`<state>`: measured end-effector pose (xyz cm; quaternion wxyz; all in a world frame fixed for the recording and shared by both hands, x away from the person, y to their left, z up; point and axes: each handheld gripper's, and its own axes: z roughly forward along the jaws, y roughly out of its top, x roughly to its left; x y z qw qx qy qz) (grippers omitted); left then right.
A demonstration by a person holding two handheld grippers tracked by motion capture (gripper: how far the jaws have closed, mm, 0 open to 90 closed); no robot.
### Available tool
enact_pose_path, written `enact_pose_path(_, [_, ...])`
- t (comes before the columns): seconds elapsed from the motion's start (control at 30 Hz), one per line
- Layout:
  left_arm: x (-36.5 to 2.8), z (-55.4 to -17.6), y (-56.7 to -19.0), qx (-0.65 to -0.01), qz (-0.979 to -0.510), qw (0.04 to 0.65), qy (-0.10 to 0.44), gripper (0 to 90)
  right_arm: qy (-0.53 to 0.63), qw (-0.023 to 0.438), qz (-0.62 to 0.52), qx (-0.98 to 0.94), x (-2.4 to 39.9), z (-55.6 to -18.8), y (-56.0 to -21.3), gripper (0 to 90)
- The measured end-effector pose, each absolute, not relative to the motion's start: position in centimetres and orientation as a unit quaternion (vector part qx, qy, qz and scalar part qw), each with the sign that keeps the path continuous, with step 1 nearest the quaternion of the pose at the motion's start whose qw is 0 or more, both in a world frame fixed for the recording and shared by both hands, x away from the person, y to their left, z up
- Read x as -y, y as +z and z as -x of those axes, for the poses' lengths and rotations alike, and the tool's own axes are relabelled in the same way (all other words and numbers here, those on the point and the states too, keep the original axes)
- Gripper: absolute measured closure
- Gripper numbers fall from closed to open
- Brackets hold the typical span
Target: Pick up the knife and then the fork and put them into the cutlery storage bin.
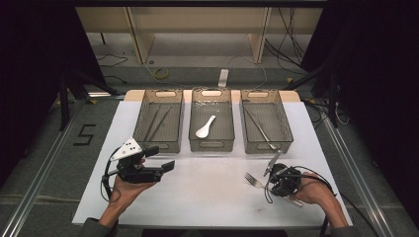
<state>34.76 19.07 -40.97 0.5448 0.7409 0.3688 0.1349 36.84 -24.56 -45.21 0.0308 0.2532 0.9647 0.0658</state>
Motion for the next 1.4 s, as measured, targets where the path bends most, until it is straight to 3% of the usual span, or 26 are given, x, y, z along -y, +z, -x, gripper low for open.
enact_pose_path(0.73, [-19.1, -34.8, -41.0, -0.371, -0.74, 0.545, 0.135, 16.4, 0.152, 0.048, -0.276, -0.948, 25.5, -37.1, -42.3, 84.7])
enact_pose_path(1.4, [-19.4, -34.8, -41.0, -0.375, -0.732, 0.552, 0.137, 16.4, 0.247, 0.088, -0.33, -0.907, 26.6, -40.9, -38.3, 84.7])
